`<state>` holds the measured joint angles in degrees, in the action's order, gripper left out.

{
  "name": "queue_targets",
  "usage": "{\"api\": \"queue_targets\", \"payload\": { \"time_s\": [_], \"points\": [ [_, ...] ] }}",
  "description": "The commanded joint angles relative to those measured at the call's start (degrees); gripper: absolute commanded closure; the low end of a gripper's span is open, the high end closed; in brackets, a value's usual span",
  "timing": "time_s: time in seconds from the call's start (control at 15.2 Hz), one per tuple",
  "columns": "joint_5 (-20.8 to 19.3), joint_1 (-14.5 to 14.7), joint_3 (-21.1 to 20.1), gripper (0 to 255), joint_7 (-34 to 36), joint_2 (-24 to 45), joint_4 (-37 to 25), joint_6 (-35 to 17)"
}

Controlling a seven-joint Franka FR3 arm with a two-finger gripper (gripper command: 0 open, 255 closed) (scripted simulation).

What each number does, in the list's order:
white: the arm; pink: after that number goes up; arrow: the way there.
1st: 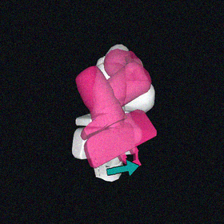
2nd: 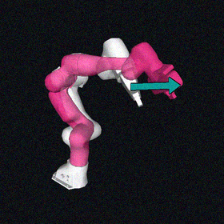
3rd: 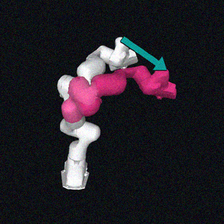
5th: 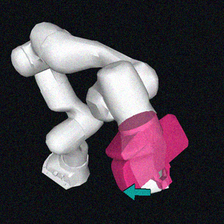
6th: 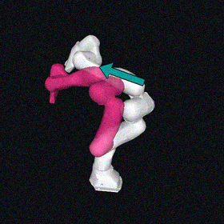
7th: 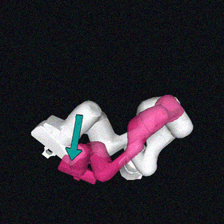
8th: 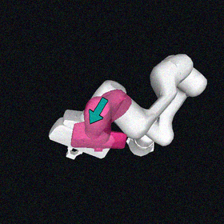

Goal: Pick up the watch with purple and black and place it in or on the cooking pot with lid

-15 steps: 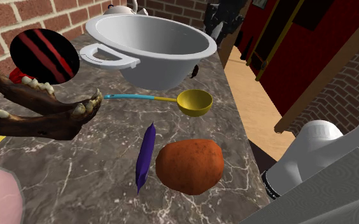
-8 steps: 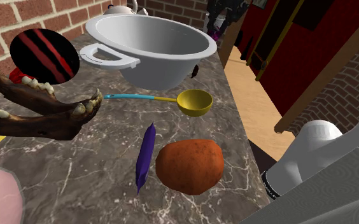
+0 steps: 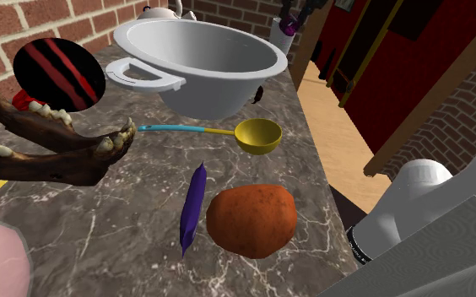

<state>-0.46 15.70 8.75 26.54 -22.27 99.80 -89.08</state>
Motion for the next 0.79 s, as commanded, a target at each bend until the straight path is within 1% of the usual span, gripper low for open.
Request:
{"api": "queue_targets", "payload": {
  "time_s": [0.0, 0.26, 0.33, 0.73],
  "points": [
    [0.1, 0.1, 0.0, 255, 0.0, 0.7, -2.3, 1.6],
    [0.3, 0.2, 0.1, 255, -0.1, 2.6, -7.4, 4.9],
    [0.4, 0.2, 0.1, 255, -0.1, 2.7, -7.6, 5.0],
    [0.9, 2.7, -5.5, 255, 8.1, 6.6, -11.4, 4.8]
  ]
}}
